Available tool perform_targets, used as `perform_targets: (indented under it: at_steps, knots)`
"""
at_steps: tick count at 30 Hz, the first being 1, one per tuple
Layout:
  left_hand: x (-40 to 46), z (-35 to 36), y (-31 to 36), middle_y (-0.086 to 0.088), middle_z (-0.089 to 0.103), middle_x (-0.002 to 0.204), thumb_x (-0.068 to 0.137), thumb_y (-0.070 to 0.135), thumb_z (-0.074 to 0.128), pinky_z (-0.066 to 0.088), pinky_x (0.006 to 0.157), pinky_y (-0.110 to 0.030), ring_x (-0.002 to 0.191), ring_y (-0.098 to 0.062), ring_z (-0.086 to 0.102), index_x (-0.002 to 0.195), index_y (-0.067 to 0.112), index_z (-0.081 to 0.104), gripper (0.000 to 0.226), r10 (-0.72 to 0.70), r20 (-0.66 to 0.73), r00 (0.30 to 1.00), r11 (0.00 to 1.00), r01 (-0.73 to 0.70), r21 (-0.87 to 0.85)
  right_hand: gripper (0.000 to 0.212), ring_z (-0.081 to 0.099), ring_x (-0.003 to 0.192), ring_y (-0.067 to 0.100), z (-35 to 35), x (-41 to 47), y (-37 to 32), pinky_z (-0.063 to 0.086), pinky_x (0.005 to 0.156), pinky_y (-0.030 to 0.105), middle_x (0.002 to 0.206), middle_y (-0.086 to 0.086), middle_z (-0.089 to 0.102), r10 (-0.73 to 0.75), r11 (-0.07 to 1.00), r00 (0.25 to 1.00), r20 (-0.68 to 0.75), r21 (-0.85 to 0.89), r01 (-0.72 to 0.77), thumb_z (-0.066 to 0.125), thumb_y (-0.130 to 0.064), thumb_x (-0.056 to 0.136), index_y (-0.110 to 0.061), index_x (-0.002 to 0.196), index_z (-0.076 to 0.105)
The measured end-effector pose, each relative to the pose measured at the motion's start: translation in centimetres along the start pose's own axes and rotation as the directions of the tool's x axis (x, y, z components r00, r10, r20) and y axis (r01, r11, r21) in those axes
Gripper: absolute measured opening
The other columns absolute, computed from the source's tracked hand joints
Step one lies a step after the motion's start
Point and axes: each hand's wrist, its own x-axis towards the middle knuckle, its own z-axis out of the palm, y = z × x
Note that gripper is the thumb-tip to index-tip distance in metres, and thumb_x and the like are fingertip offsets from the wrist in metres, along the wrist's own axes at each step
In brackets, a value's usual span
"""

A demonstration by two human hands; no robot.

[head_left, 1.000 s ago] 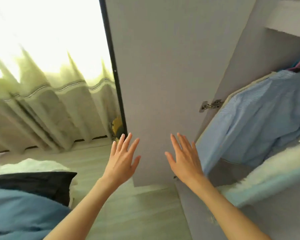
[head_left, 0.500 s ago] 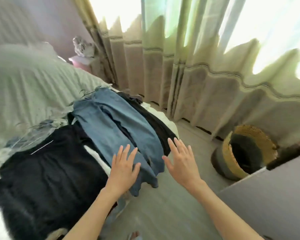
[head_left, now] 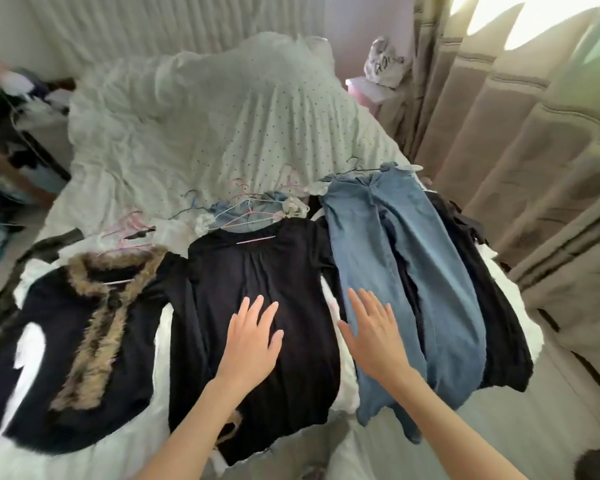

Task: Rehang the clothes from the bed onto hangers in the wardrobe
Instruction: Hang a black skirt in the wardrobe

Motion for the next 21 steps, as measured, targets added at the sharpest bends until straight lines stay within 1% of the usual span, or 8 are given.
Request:
perform_targets:
  at_steps: [4,7,11,14,17,19,21]
  knots:
    - [5.1,0.3,-0.4,-0.002,0.010,0.156,0.099,0.032,0.034,0.004,0.115,-0.036,0.144,-0.020,-0.003,0.147,0.021,0.020,0.050,-0.064,-0.023,0.998,0.997,0.063,-0.040,0.059,0.005,0.145,0.019,0.7,6.4,0.2,0.004,0.116,0.037,0.156,0.003,0.014,-0.071,0.997,0.996,0.060,-0.009,0.071,0.033,-0.040,0.099,-0.020,0.149,0.010]
    - [9.4,1.4,-1.0,-0.002,0.006,0.157,0.100,0.033,0.032,0.004,0.115,-0.036,0.144,-0.021,-0.006,0.147,0.021,0.018,0.051,-0.127,0.065,0.990,0.991,0.129,-0.036,0.058,0.009,0.144,0.020,1.4,12.2,1.1,0.006,0.116,0.038,0.155,0.004,0.018,-0.103,0.995,0.987,0.127,0.000,0.104,0.036,-0.038,0.098,-0.018,0.149,0.014]
    - [15.2,2.1,-2.7,-0.004,0.004,0.157,0.100,0.034,0.030,0.003,0.115,-0.040,0.144,-0.024,-0.008,0.148,0.021,0.015,0.052,-0.206,0.152,0.967,0.978,0.199,0.058,0.058,0.022,0.140,0.026,2.6,20.4,2.3,0.017,0.115,0.040,0.150,0.009,0.029,-0.130,0.990,0.979,0.158,-0.031,0.137,0.042,-0.035,0.097,-0.013,0.146,0.023]
    - [18.7,2.9,-5.1,-0.005,0.002,0.157,0.099,0.038,0.032,0.003,0.115,-0.043,0.144,-0.026,-0.007,0.148,0.022,0.013,0.055,-0.305,0.182,0.935,0.952,0.292,0.096,0.060,0.017,0.142,0.023,4.4,26.2,2.6,0.011,0.116,0.040,0.152,0.007,0.024,-0.209,0.958,0.938,0.275,-0.134,0.253,0.038,-0.039,0.097,-0.015,0.148,0.017]
    - [20.5,4.7,-7.9,-0.007,-0.004,0.157,0.098,0.040,0.034,0.002,0.115,-0.043,0.143,-0.027,-0.009,0.149,0.023,0.007,0.060,-0.385,0.220,0.896,0.922,0.365,0.127,0.061,0.014,0.143,0.021,6.8,31.5,2.5,0.009,0.116,0.039,0.153,0.005,0.021,-0.256,0.925,0.896,0.361,-0.177,0.336,0.037,-0.039,0.097,-0.015,0.148,0.014]
    - [21.3,6.1,-9.6,-0.008,-0.009,0.156,0.097,0.040,0.035,0.003,0.115,-0.043,0.143,-0.028,-0.009,0.149,0.023,0.003,0.063,-0.422,0.253,0.871,0.907,0.400,0.135,0.061,0.015,0.142,0.023,8.6,34.8,2.3,0.010,0.115,0.040,0.153,0.008,0.022,-0.255,0.923,0.891,0.375,-0.180,0.340,0.039,-0.037,0.097,-0.013,0.148,0.017]
    - [21.8,7.3,-11.1,-0.008,-0.010,0.156,0.097,0.041,0.036,0.004,0.115,-0.043,0.143,-0.028,-0.009,0.149,0.023,-0.001,0.065,-0.456,0.295,0.840,0.890,0.435,0.136,0.061,0.016,0.142,0.026,10.2,37.8,2.0,0.011,0.114,0.042,0.152,0.011,0.024,-0.211,0.941,0.914,0.347,-0.182,0.287,0.043,-0.035,0.096,-0.010,0.146,0.021]
